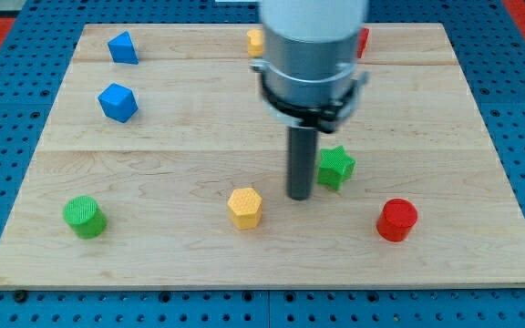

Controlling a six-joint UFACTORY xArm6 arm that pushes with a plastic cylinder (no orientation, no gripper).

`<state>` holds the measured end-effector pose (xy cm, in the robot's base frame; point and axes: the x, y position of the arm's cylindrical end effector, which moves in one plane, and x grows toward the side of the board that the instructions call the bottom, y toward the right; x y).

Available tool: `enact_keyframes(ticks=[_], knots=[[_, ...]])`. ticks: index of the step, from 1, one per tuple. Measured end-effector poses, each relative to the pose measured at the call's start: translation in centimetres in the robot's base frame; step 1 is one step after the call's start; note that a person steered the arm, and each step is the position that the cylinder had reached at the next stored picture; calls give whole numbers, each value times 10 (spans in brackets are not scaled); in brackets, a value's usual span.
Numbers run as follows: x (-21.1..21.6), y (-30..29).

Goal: Move the green star above the red circle

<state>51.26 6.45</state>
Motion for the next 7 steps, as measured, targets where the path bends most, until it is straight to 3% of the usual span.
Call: enact_keyframes(ticks=[2, 3, 4, 6, 7], knots=[[-73, 51], [-79, 64], [-64, 16], [-98, -37], [-106, 31]])
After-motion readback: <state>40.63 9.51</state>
